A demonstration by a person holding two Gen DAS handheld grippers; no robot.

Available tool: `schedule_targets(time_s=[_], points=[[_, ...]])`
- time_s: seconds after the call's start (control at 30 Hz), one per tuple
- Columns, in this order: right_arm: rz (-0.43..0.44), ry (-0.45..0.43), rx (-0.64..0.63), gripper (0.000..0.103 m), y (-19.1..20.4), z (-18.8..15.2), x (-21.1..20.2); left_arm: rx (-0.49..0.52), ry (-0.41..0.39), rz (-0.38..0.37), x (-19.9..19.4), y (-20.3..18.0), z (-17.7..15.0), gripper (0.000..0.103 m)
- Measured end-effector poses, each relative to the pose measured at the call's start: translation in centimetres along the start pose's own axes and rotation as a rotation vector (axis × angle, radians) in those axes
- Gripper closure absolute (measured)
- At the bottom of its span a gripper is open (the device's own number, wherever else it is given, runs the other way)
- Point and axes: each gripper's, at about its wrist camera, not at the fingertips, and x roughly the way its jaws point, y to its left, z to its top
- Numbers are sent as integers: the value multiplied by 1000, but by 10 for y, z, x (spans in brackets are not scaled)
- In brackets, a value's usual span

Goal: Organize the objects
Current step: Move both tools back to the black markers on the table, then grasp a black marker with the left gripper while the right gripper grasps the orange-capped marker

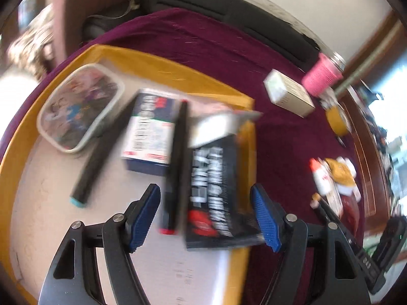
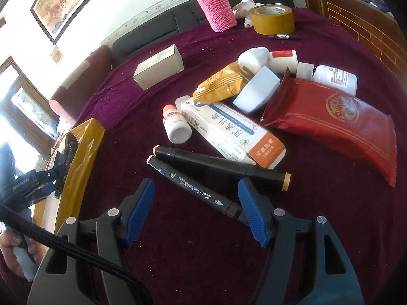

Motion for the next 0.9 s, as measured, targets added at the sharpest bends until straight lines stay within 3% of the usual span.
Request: schedule_targets(time_s=[0.1, 0.17, 0.33, 0.47, 0.7, 0.77, 0.9], points=[[-13, -4, -16, 36, 3, -1, 1, 5, -27, 98, -4, 15, 3, 37], [-11, -4, -14, 36, 3, -3, 1, -5, -37, 101, -12, 20, 3, 37], [-5, -1, -12, 36, 6, -3, 2, 82, -109, 19, -43, 1, -1, 37], [25, -38, 19, 36, 2, 7, -12, 139, -47, -57, -35, -19, -4, 37], [64, 1, 92, 36, -21, 24, -8, 272, -142, -133, -68, -75, -20, 35], [98, 18, 103, 35, -23, 24, -4, 291, -127, -155, -70, -84, -26, 35], [356, 203, 125, 34, -2, 7, 3, 338, -88, -154, -58, -100, -39, 35]])
